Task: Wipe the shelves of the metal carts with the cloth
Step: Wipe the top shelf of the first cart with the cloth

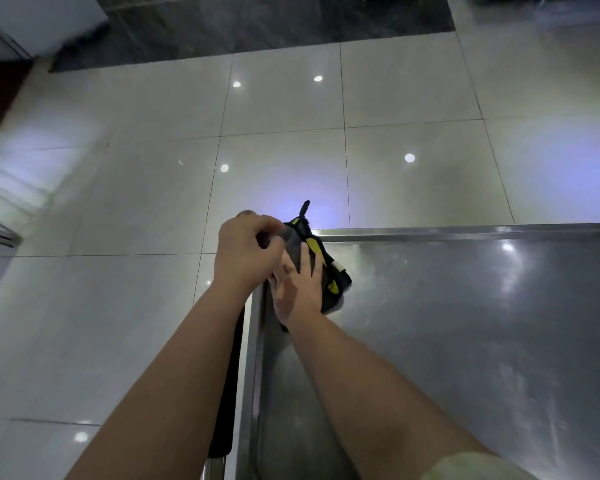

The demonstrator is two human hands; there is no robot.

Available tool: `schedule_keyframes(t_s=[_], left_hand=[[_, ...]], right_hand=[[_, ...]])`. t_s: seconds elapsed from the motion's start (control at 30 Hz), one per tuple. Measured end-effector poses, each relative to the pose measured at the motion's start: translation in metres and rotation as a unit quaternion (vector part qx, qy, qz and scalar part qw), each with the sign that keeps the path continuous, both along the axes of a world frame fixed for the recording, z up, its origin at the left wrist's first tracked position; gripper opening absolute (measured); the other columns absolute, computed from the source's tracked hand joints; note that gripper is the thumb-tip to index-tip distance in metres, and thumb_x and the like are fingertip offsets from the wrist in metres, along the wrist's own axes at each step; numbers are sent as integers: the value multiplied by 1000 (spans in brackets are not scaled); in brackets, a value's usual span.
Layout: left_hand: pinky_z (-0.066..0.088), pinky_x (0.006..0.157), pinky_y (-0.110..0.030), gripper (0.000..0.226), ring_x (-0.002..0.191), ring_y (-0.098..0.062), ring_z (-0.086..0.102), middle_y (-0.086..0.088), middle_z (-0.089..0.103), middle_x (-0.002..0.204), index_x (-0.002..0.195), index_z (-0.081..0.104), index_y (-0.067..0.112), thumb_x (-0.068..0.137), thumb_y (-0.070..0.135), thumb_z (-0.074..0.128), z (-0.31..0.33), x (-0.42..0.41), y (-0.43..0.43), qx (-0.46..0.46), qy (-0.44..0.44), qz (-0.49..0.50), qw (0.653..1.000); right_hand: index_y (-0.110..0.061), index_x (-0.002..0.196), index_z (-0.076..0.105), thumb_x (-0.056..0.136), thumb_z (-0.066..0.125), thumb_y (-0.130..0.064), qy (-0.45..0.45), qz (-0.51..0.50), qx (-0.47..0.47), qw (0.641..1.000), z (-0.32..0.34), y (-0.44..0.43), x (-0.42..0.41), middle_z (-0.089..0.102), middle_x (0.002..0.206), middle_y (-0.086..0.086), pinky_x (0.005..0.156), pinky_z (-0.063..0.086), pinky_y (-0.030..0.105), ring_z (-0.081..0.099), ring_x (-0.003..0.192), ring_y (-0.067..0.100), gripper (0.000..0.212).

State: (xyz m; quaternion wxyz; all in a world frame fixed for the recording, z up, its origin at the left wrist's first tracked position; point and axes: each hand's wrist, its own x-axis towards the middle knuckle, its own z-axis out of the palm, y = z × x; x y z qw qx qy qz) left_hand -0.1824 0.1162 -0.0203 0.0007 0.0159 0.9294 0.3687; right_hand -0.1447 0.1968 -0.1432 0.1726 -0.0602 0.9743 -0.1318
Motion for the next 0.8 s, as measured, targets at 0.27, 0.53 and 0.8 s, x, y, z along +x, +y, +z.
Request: schedule_keyframes(t_s=[0.27,0.53,0.8], left_hand=[[48,77,-30,19,71,-6,58,11,64,72,79,71,30,70,24,56,3,5,-2,-35,22,-20,999],[46,74,-25,25,76,-14,56,9,64,85,93,72,19,81,4,56,20,45,-22,-41,63,-32,997],[24,112,-30,20,95,-14,61,3,71,94,91,72,16,75,5,66,2,145,-51,-131,72,-241,959]], right_hand=[[-34,154,1,103,13,-46,33,193,56,979,-1,22,55,4,162,-9,117,-10,53,-11,147,33,54],[-35,151,20,103,30,-45,78,290,-15,954,-8,52,155,26,157,-12,116,2,52,7,148,31,51],[-34,148,34,98,33,-46,78,319,26,944,-2,51,198,40,151,-11,114,11,54,23,144,33,51]])
